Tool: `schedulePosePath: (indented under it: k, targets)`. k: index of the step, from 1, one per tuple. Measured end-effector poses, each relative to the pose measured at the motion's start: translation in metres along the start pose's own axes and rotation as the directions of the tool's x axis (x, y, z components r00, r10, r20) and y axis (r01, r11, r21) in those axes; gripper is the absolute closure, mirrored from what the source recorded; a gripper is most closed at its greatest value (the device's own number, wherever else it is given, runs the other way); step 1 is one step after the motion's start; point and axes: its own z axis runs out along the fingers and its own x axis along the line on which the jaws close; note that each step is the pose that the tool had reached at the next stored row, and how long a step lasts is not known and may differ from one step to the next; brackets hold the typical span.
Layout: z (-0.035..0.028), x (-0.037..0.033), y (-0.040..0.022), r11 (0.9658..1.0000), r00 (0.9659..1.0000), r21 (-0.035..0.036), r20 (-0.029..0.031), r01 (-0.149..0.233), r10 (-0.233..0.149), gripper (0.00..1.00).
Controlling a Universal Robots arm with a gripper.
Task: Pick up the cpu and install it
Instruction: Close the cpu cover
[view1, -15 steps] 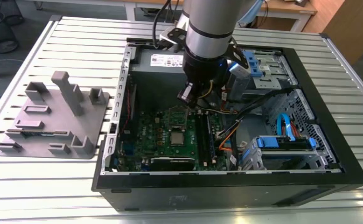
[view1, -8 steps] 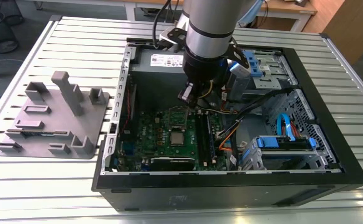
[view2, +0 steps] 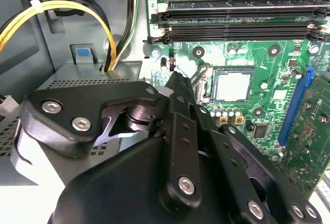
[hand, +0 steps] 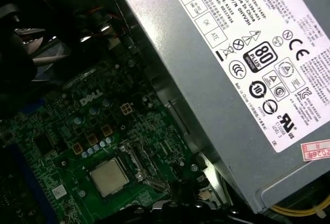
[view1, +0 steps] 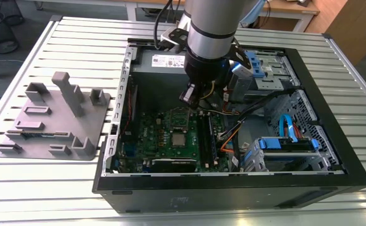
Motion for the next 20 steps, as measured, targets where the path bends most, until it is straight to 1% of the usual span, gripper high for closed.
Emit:
schedulePosePath:
  k: [17, 20]
  targets:
    - [-0.0003, 0.0032, -0.002, 0.9999, 0.9999, -0.0002, -0.0002, 0.011, -0.011, 0.89]
    - [-0.002, 0.0032, -0.0019, 0.9999, 0.9999, -0.0002, -0.0002, 0.012, -0.012, 0.89]
